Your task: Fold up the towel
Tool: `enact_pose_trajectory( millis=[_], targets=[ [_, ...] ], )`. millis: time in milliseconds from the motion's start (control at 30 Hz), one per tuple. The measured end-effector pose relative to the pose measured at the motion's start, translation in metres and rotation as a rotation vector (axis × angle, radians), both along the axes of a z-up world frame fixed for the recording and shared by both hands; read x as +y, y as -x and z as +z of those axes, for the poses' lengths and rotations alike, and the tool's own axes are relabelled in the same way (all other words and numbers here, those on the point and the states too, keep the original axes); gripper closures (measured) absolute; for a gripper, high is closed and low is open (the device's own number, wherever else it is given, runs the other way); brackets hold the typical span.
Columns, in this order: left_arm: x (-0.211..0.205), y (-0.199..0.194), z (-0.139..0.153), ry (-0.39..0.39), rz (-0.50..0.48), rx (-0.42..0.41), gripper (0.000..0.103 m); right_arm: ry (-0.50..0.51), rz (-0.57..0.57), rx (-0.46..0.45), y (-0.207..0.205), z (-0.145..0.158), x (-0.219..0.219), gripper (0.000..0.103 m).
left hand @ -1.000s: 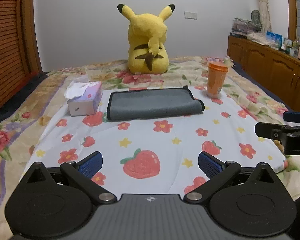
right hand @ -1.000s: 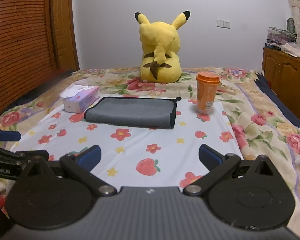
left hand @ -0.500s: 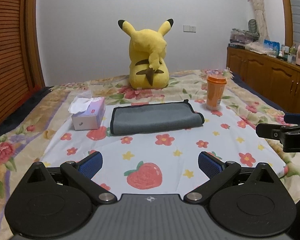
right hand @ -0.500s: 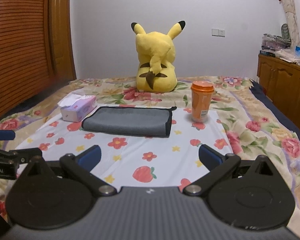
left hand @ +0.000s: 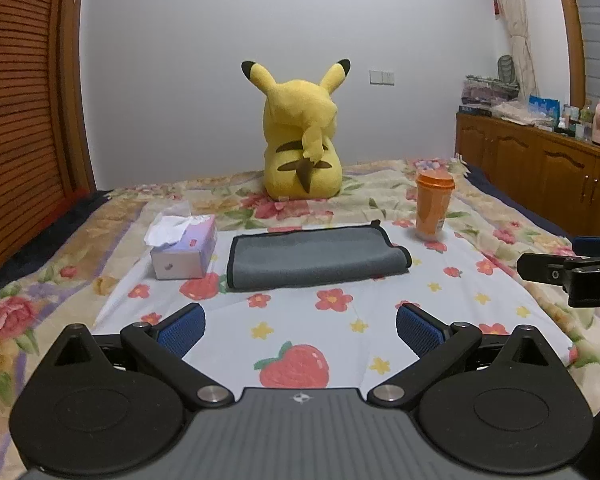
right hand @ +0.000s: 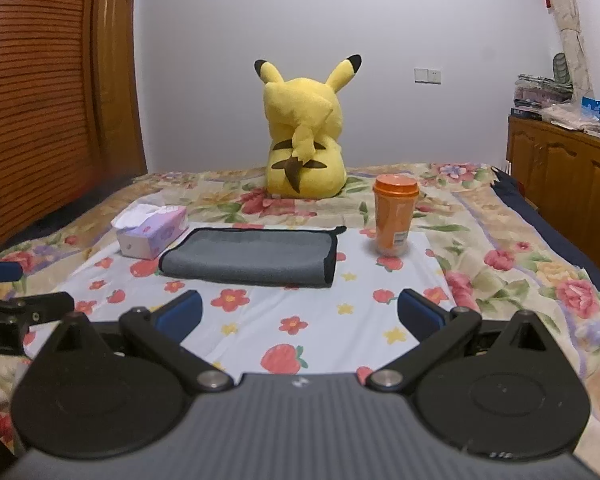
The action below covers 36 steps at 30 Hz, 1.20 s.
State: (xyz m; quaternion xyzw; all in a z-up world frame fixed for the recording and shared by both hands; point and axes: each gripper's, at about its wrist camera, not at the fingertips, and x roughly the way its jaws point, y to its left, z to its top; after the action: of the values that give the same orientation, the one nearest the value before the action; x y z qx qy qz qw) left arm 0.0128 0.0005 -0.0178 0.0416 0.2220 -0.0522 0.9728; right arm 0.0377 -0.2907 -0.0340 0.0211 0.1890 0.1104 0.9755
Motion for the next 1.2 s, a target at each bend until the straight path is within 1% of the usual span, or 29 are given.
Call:
enact_pose_trajectory(
  millis=[400,767,933,1200],
  targets=[
    [0.001,0.003,0.006,0.006,-0.001,-0.047,0.000,-0.011,-0.013,-0.046,0.006,0.004,-0.004,0.000],
    [-0.002,0.008,0.008,-0.009,-0.005,-0.093,0.000,-0.030,-0.035,-0.111,0.013,0.009,-0.010,0.000],
    [-0.001,0.011,0.009,-0.015,-0.005,-0.111,0.000,-0.040,-0.051,-0.125,0.014,0.010,-0.013,0.000],
    [-0.002,0.010,0.009,-0.018,-0.006,-0.110,0.000,-0.044,-0.057,-0.129,0.015,0.009,-0.015,0.000]
  ],
)
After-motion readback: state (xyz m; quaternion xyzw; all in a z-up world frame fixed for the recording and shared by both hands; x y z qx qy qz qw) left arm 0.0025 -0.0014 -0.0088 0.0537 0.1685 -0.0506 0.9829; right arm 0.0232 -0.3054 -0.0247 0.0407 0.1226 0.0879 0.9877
